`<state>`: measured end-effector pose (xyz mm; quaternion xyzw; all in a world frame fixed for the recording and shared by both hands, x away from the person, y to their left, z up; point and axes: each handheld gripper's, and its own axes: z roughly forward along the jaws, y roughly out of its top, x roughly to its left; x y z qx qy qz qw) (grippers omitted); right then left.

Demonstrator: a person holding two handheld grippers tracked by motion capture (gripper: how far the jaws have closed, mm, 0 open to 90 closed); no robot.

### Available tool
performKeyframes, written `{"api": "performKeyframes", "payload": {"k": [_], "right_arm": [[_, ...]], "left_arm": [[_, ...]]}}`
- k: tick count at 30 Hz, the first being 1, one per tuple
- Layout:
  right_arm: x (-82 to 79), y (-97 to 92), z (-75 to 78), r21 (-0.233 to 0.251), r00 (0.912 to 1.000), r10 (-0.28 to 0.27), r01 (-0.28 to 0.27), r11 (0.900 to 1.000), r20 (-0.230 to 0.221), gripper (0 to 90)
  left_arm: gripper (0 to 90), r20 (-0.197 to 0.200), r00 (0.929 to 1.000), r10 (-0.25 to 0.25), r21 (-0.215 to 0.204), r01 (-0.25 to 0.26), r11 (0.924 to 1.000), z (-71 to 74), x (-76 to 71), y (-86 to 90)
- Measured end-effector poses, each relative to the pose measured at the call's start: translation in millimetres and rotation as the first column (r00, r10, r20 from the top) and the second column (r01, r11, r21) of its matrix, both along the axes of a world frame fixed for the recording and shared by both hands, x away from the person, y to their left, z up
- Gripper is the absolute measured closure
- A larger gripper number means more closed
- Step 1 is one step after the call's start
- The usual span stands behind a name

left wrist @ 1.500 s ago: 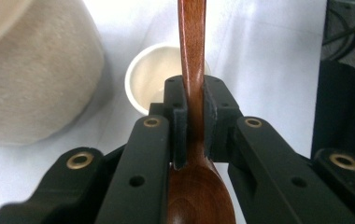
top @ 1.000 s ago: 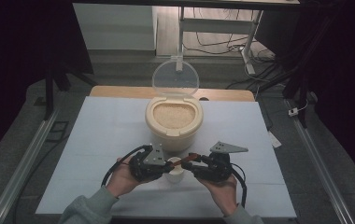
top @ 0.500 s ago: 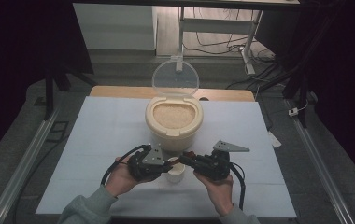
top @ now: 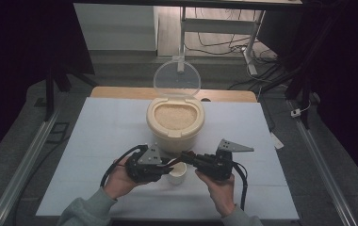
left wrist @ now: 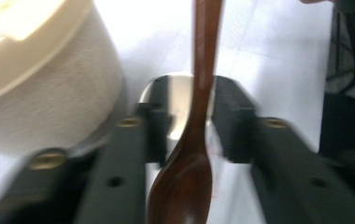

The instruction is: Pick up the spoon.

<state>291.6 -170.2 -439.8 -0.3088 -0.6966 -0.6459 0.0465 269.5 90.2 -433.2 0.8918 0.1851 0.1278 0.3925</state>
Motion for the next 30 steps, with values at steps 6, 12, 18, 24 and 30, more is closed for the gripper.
{"api": "performKeyframes", "payload": {"k": [6, 12, 18, 24, 30], "right_arm": [[-1.5, -6.2, 11.9, 0.002, 0.9977, -0.011, 0.011, 0.9999, 0.067, 83.3], [-1.5, -13.3, 18.4, 0.011, 0.995, -0.022, 0.021, 0.9997, 0.098, 83.3], [-0.8, -22.9, 25.8, 0.017, 0.9894, -0.045, 0.043, 0.9989, 0.138, 83.3], [1.6, -33.2, 30.4, 0.032, 0.9869, -0.062, 0.057, 0.9978, 0.149, 83.3], [2.4, -42.1, 38.6, 0.06, 0.9823, -0.081, 0.072, 0.9956, 0.169, 83.3]], "left_arm": [[36.4, 0.004, 0.9953, 0.097, -0.102, -0.096, 0.9901, -1.4, -9.1, 25.2], [31.3, -0.024, 0.9833, 0.181, -0.132, -0.182, 0.9744, -14.2, -15.3, 55.3], [30.2, -0.038, 0.9696, 0.242, -0.146, -0.245, 0.9584, -30.2, -20.3, 78.9], [29.7, -0.06, 0.9509, 0.303, -0.151, -0.309, 0.9389, -46.5, -26.6, 99.5], [28.9, -0.086, 0.9296, 0.359, -0.153, -0.368, 0.9172, -59.5, -32.8, 122.1]]}}
